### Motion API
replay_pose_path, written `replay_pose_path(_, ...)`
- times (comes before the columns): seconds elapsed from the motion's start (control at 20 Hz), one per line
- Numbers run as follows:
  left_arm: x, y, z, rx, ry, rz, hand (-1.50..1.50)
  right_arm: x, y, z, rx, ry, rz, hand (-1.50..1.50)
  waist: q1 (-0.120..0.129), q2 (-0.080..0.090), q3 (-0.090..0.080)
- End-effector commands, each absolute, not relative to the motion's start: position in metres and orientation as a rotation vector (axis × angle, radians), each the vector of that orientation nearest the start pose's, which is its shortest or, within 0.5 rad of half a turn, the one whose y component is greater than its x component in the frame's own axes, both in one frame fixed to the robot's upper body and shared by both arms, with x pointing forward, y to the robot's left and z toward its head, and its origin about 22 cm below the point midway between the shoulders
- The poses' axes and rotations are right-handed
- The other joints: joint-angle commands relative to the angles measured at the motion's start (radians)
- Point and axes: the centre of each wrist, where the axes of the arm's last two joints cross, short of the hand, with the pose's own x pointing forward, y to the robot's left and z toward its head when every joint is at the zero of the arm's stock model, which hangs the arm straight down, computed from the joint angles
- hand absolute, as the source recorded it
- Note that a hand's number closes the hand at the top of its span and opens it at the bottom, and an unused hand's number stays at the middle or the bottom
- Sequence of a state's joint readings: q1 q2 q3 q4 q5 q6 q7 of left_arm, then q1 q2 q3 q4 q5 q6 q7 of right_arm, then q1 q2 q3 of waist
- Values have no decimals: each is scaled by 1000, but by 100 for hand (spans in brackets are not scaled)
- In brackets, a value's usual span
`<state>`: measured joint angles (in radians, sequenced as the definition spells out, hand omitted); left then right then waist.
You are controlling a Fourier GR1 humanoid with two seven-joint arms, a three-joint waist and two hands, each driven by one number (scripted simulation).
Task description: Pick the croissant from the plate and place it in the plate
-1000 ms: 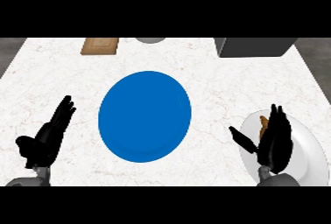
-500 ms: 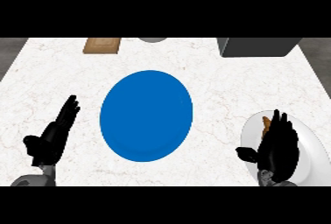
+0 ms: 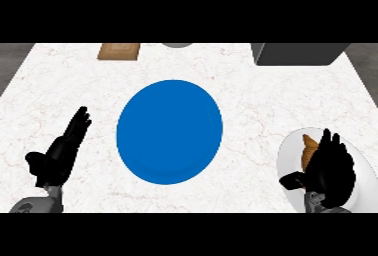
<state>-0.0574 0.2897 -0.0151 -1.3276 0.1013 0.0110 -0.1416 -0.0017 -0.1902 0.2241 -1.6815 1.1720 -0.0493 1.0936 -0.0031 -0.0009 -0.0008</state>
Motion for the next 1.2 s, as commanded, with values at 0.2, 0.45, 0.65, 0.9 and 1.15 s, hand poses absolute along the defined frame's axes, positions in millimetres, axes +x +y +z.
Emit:
replay_pose_path(0.2,259,303,-20,150,-1510,-121,0,239,-217,16,-1294,-502,422,-150,3,1,1)
replay_pose_path(0.45,260,303,-25,166,-1524,-144,0,259,-214,-11,-1330,-432,431,-150,5,2,1)
replay_pose_path(0.65,263,313,-15,163,-1521,-129,0,240,-245,-24,-1330,-433,424,-150,2,1,1)
replay_pose_path(0.9,247,299,-15,140,-1521,-148,0,261,-269,-13,-1219,-482,508,150,9,0,1)
replay_pose_path(1.15,258,282,-20,150,-1520,-128,0,254,-260,-47,-1225,-527,542,150,7,2,1)
